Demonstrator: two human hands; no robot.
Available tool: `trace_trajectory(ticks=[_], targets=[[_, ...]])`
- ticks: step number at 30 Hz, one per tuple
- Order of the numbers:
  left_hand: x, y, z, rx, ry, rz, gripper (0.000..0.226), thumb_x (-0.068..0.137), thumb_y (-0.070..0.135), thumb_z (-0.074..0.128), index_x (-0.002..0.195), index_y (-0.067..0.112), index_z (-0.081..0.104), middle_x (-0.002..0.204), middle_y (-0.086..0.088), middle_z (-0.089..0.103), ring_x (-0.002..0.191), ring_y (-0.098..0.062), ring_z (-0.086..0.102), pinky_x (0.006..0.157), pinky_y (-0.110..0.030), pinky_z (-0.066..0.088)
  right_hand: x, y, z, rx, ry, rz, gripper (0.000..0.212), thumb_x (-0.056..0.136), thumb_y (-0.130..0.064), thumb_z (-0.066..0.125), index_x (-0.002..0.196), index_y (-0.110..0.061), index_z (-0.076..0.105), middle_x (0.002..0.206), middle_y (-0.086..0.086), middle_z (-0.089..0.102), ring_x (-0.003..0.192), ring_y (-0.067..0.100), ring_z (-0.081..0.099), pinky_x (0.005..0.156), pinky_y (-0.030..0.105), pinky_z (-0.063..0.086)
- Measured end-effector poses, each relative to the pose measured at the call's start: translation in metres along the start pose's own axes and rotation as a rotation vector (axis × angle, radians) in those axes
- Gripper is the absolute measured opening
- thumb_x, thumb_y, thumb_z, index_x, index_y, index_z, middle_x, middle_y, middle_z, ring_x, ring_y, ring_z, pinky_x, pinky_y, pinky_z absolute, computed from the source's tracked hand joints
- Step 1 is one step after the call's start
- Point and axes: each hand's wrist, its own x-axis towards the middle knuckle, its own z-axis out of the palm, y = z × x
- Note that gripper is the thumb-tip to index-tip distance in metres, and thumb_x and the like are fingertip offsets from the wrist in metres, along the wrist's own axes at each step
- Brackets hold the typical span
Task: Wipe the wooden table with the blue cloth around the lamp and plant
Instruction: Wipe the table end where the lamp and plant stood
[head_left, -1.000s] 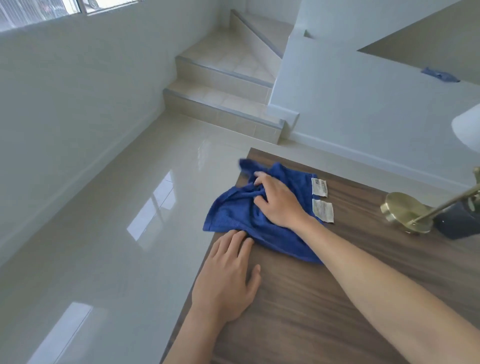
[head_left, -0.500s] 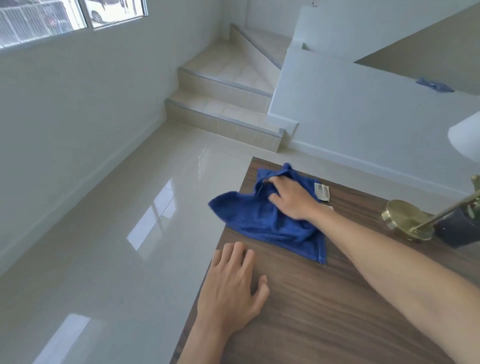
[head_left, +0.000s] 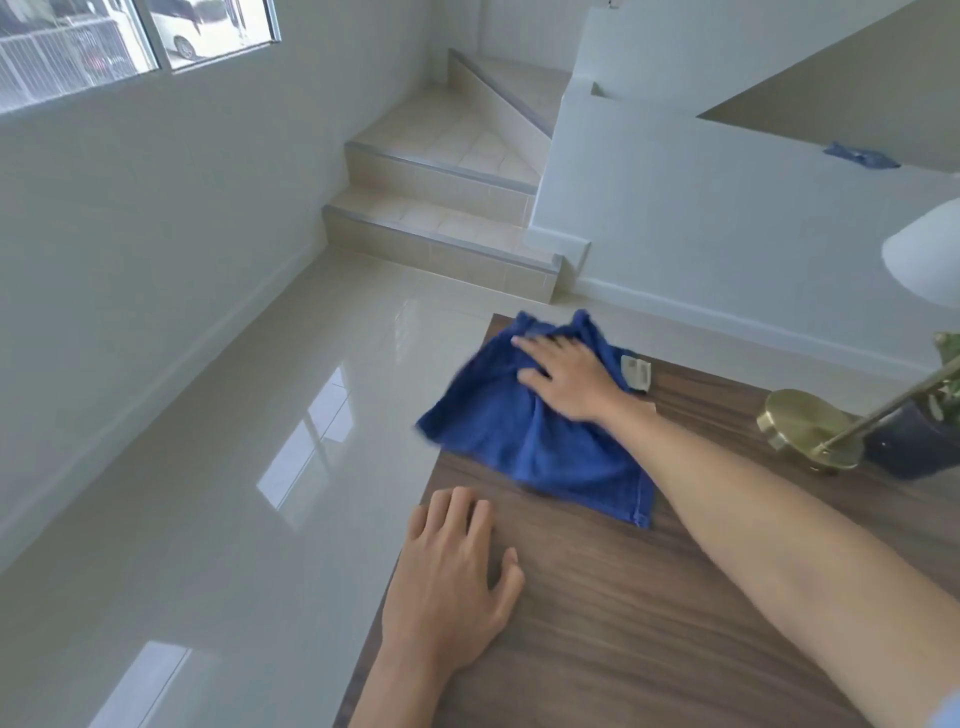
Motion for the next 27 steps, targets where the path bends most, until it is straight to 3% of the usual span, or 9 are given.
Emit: trace_trajectory(ticks=[2,4,8,10,12,16,21,24,27], targets=[[0.001,0.001,-0.001,0.02,-0.004,0.007,0.022,0.082,0.041,0.053,0.085,0.019,0.052,0.095,0.004,0.05,0.091,-0.02,0.049,0.081,-0.036,0.042,0.031,-0.015,0.005,0.033,0.023,0.327,0.056,0.097,-0.047,0.027,0.151,-0.031,0.028,0.159,-0.004,0.027,0.146,0.034,0.018,0.119,0.05,0.008],[0.001,0.0,0.0,0.028,-0.003,0.013,0.02,0.082,0.04,0.052,0.087,0.02,0.053,0.096,0.005,0.051,0.092,-0.02,0.048,0.081,-0.035,0.042,0.043,-0.053,0.017,0.067,0.057,0.464,0.06,0.095,-0.048,0.024,0.151,-0.025,0.025,0.16,-0.002,0.022,0.147,0.038,0.01,0.117,0.055,0.002],[-0.002,-0.005,0.003,0.037,-0.009,0.009,0.018,0.083,0.038,0.052,0.089,0.021,0.053,0.098,0.005,0.051,0.092,-0.02,0.049,0.082,-0.033,0.04,-0.021,-0.085,0.021,0.053,-0.027,0.022,0.063,0.096,-0.055,0.028,0.153,-0.028,0.024,0.162,-0.006,0.018,0.15,0.026,0.009,0.12,0.047,0.004],[-0.002,-0.004,0.005,0.021,-0.004,0.006,0.017,0.082,0.036,0.052,0.089,0.02,0.053,0.099,0.005,0.052,0.094,-0.02,0.05,0.084,-0.033,0.04,-0.068,-0.061,0.015,0.077,0.033,0.014,0.062,0.094,-0.056,0.028,0.15,-0.03,0.033,0.156,-0.004,0.035,0.146,0.022,0.025,0.119,0.041,0.015],[-0.001,-0.005,0.005,0.013,-0.003,0.007,0.017,0.082,0.036,0.052,0.087,0.02,0.053,0.099,0.004,0.053,0.094,-0.021,0.052,0.083,-0.035,0.041,-0.101,-0.028,0.013,0.019,0.107,0.201,0.06,0.094,-0.056,0.031,0.149,-0.032,0.033,0.154,-0.003,0.037,0.143,0.024,0.028,0.117,0.043,0.016],[0.0,-0.005,0.003,0.04,0.015,0.013,0.019,0.081,0.036,0.053,0.084,0.018,0.052,0.096,0.002,0.052,0.094,-0.024,0.051,0.082,-0.037,0.04,-0.082,0.033,-0.004,-0.05,0.051,0.503,0.067,0.093,-0.064,0.022,0.153,-0.034,0.018,0.162,0.0,0.02,0.148,0.03,0.013,0.119,0.055,-0.002],[0.0,-0.004,0.004,0.039,0.021,0.024,0.018,0.081,0.035,0.055,0.085,0.018,0.051,0.095,0.003,0.051,0.094,-0.024,0.049,0.082,-0.036,0.039,-0.051,0.015,-0.001,0.057,0.123,0.924,0.074,0.094,-0.058,0.022,0.154,-0.015,0.018,0.161,0.013,0.017,0.147,0.038,0.011,0.117,0.058,-0.002],[0.0,-0.005,0.005,0.033,0.025,0.026,0.018,0.082,0.035,0.056,0.086,0.018,0.052,0.096,0.003,0.051,0.094,-0.023,0.049,0.082,-0.036,0.039,-0.087,-0.018,0.01,0.008,0.149,0.824,0.076,0.095,-0.058,0.024,0.154,-0.009,0.018,0.16,0.018,0.016,0.147,0.035,0.013,0.119,0.055,0.001],[0.0,-0.004,0.004,0.024,0.033,0.035,0.018,0.082,0.035,0.054,0.085,0.018,0.051,0.096,0.003,0.052,0.093,-0.024,0.05,0.082,-0.036,0.039,-0.129,-0.002,0.005,-0.042,0.089,0.591,0.075,0.094,-0.063,0.019,0.155,-0.019,0.017,0.162,0.01,0.015,0.148,0.027,0.014,0.12,0.048,0.002]])
